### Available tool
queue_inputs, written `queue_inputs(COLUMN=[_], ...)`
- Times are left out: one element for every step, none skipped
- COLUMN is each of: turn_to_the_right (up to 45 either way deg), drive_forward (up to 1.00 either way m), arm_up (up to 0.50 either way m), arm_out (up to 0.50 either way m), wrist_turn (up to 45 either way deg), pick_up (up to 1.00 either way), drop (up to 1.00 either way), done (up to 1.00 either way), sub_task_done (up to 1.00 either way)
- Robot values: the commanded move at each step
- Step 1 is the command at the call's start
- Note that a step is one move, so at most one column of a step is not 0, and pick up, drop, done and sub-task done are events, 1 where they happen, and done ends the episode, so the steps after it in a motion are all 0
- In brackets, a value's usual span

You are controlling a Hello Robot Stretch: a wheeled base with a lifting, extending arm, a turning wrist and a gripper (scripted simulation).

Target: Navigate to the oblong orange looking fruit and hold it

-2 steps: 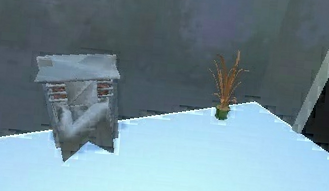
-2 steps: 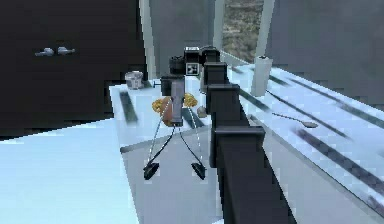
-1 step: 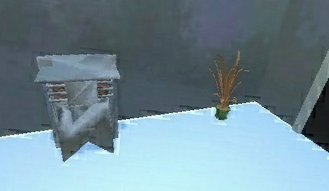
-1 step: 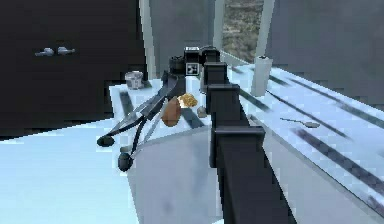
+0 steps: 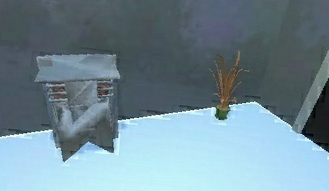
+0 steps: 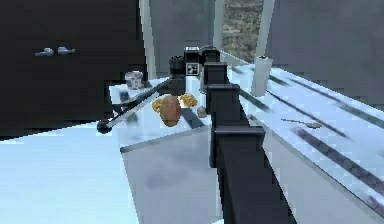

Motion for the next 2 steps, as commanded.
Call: queue_inputs(turn_to_the_right=[0.0, 0.0], drive_forward=[0.00, 0.00], arm_up=[0.00, 0.00], arm_out=[0.00, 0.00], wrist_turn=[45.0, 24.0], pick_up=[0.00, 0.00], drop=[0.00, 0.00], done=[0.00, 0.00], sub_task_done=[0.00, 0.00])
